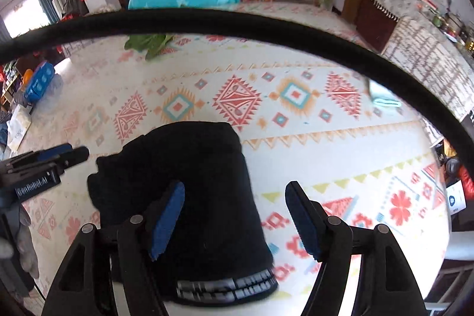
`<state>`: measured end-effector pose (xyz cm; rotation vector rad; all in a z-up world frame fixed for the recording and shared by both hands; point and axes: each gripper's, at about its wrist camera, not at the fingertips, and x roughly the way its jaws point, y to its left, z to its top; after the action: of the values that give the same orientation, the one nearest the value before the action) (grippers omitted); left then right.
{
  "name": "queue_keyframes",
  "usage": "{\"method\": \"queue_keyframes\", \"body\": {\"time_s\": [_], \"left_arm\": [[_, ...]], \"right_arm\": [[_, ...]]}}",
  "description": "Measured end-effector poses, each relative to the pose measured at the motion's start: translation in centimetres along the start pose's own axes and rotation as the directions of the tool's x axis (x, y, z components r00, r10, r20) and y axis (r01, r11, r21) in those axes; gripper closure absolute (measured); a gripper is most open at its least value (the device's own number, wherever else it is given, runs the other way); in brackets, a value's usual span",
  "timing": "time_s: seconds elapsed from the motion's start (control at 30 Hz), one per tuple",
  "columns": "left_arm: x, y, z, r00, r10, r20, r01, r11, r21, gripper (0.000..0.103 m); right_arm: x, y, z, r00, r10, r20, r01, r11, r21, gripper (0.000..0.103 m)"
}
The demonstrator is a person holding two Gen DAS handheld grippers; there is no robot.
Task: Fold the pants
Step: 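Lower the black pants bundle onto the table with both grippers, then open both grippers and release the folded pants on the table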
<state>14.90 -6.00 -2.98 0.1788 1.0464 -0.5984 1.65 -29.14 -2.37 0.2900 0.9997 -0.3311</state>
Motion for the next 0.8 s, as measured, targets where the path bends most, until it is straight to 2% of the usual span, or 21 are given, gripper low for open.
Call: {"method": "queue_keyframes", "body": {"time_s": [0.1, 0.23, 0.3, 0.43, 0.53, 0.67, 0.8], "left_arm": [[-0.9, -2.6, -0.8, 0.999, -0.040, 0.028, 0.039, 0.998, 0.046, 0.058], [1.4, -5.4, -2.4, 0.999, -0.025, -0.023, 0.028, 0.992, 0.122, 0.058], [2.4, -5.4, -2.8, 0.999, -0.031, -0.041, 0.036, 0.993, 0.110, 0.057], [4.0, -5.3, -3.1, 0.997, -0.028, -0.076, 0.035, 0.995, 0.095, 0.048], [4.5, -5.3, -3.5, 0.995, -0.032, -0.098, 0.041, 0.996, 0.085, 0.046], [2.8, -5.4, -3.7, 0.997, -0.016, -0.078, 0.022, 0.997, 0.074, 0.047], [-0.7, -5.4, -3.9, 1.000, 0.025, -0.007, -0.024, 0.997, 0.076, 0.047]], "right_arm": [[-1.3, -0.7, -1.9, 1.000, -0.023, 0.004, 0.023, 1.000, 0.011, 0.028], [-0.4, -0.4, -4.2, 0.999, -0.036, -0.033, 0.035, 0.999, -0.017, 0.028], [0.6, -0.4, -5.1, 0.998, -0.040, -0.056, 0.039, 0.999, -0.022, 0.028], [2.3, -0.4, -5.7, 0.997, -0.019, -0.076, 0.019, 1.000, 0.004, 0.028], [3.3, -0.3, -6.0, 0.996, 0.000, -0.086, 0.002, 1.000, 0.018, 0.026], [3.6, -0.4, -5.8, 0.997, -0.013, -0.079, 0.014, 1.000, 0.006, 0.016], [2.2, -1.4, -5.3, 0.998, 0.031, -0.057, -0.028, 0.998, 0.049, 0.016]]}}
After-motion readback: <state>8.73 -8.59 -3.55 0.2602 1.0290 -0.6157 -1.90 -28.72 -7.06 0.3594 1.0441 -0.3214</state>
